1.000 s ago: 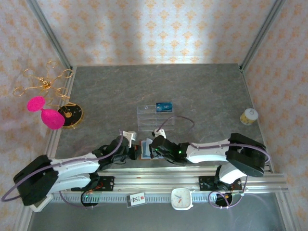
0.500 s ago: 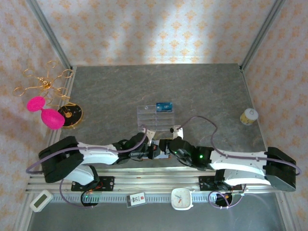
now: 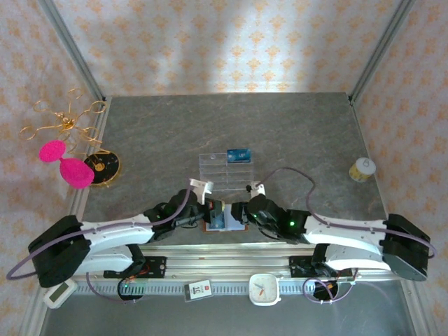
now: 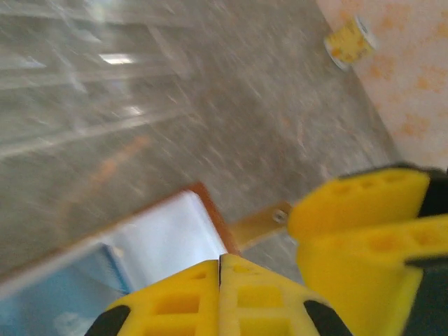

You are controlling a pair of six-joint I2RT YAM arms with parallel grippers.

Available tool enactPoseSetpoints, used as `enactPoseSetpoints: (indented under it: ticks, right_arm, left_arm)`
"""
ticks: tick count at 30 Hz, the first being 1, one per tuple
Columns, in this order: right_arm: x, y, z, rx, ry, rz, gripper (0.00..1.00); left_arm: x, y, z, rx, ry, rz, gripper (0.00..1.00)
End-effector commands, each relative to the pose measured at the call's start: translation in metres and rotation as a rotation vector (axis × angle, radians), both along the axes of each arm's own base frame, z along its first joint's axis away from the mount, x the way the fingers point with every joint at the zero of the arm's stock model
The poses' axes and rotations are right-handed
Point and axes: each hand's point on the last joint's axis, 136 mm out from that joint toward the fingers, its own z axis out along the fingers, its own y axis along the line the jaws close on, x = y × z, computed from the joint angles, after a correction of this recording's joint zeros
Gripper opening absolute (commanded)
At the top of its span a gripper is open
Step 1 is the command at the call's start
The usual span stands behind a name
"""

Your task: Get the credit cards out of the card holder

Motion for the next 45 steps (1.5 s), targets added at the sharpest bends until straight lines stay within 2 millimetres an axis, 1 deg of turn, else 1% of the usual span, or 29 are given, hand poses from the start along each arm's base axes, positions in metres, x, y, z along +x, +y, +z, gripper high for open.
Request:
enactPoseSetpoints:
  ticks: [1,4,6,9,13,16,22,24,26,28,32,34,35,38,41,45]
  right_arm:
    - [-0.007,0.037,0.008,0.089,0.063,0.163,0.31]
    - [-0.008,0.050,-0.010,0.079,0.143,0.195,0.29]
    - [-0.010,0.054,-0.023,0.067,0.191,0.205,0.29]
    - [-0.012,0.052,-0.044,0.030,0.250,0.192,0.26]
    - [-0.013,0.046,-0.057,0.015,0.281,0.168,0.24]
    - [-0.012,0.042,-0.059,0.010,0.290,0.149,0.23]
    - [-0.014,0.040,-0.068,-0.013,0.313,0.148,0.21]
    - [-0.013,0.034,-0.074,-0.033,0.322,0.125,0.21]
    - [-0.013,0.030,-0.075,-0.034,0.326,0.108,0.21]
    - [-0.014,0.029,-0.072,-0.022,0.319,0.109,0.21]
    - [-0.013,0.029,-0.058,0.006,0.286,0.116,0.22]
    - [-0.011,0.029,-0.051,0.014,0.268,0.116,0.22]
    - [-0.010,0.028,-0.050,0.010,0.263,0.113,0.22]
    - [-0.010,0.024,-0.051,-0.007,0.259,0.105,0.22]
    - [-0.011,0.021,-0.060,-0.022,0.275,0.099,0.22]
    - [-0.015,0.020,-0.071,-0.035,0.302,0.102,0.22]
  left_arm:
    - [0.003,0.034,-0.036,0.140,0.026,0.069,0.00]
    - [0.006,0.038,-0.045,0.178,0.027,0.076,0.00]
    - [0.005,0.039,-0.053,0.194,0.040,0.075,0.00]
    - [0.000,0.039,-0.064,0.205,0.068,0.059,0.00]
    - [-0.007,0.043,-0.077,0.215,0.102,0.057,0.00]
    - [-0.012,0.046,-0.084,0.230,0.125,0.054,0.00]
    - [-0.023,0.044,-0.089,0.236,0.138,0.034,0.00]
    - [-0.023,0.044,-0.092,0.239,0.146,0.038,0.00]
    - [-0.024,0.043,-0.091,0.226,0.143,0.038,0.00]
    - [-0.023,0.042,-0.087,0.224,0.137,0.040,0.00]
    - [-0.022,0.033,-0.060,0.197,0.078,0.025,0.00]
    - [-0.025,0.028,-0.055,0.201,0.073,0.008,0.00]
    - [-0.029,0.027,-0.057,0.205,0.080,-0.005,0.00]
    - [-0.037,0.029,-0.070,0.231,0.118,-0.015,0.00]
    - [-0.043,0.034,-0.083,0.242,0.145,-0.009,0.00]
    - [-0.042,0.039,-0.089,0.259,0.152,0.009,0.00]
